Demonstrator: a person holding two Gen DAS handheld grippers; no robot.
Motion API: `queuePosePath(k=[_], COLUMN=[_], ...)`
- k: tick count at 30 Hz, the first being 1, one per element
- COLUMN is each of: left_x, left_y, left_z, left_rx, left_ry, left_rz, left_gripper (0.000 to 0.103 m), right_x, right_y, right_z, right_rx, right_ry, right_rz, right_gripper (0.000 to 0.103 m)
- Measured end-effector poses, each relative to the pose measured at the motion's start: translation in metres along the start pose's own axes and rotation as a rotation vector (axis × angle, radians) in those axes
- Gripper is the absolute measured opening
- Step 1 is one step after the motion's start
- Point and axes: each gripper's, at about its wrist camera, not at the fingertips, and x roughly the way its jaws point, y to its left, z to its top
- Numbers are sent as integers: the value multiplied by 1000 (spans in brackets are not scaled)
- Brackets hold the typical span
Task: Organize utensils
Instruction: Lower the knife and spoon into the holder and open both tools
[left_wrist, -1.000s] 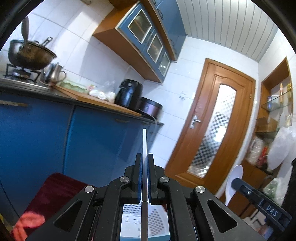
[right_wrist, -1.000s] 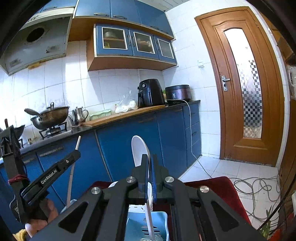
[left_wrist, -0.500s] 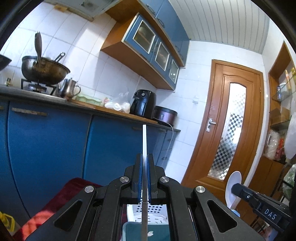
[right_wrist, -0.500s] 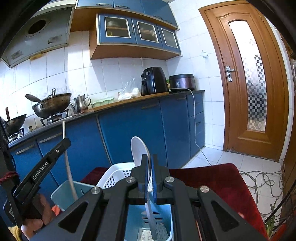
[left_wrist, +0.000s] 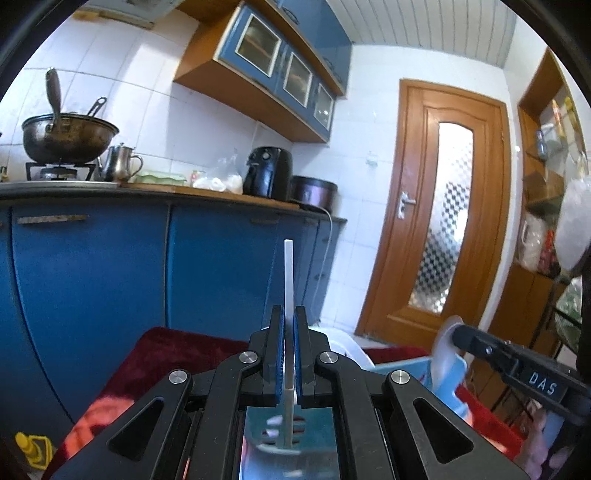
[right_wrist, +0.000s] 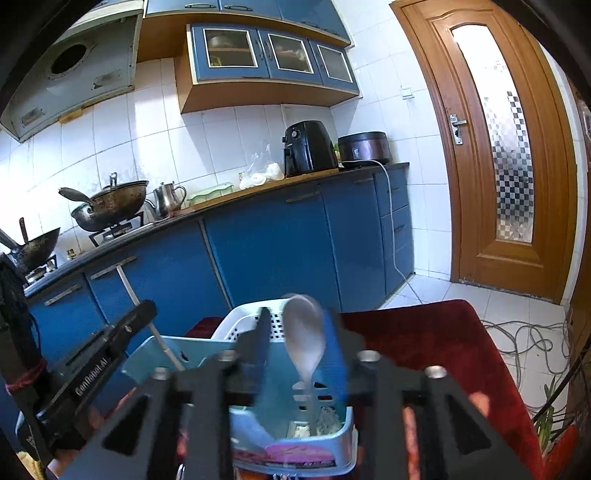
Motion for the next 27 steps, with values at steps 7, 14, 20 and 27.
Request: queuePosePath(k=[7,14,20,27], left_x=[-16,-38,-57,-85], left_y=[-9,-9,-8,-6], left_z=[1,8,13,13], left_rx=[44,56,34,30], left_ry=[51,78,124,192], left_rz=[-18,-24,-39,-51], left_gripper=[20,42,42,42], right_x=[-20,-40,-59,-79], right_y=[6,12,17,19], right_z=[1,-4,-15,-30], right_rx=[-13,-27,-42,-32], right_ry=[6,67,135,190], right_rz=[-4,-12,-18,-27], right_gripper=[37,37,37,37])
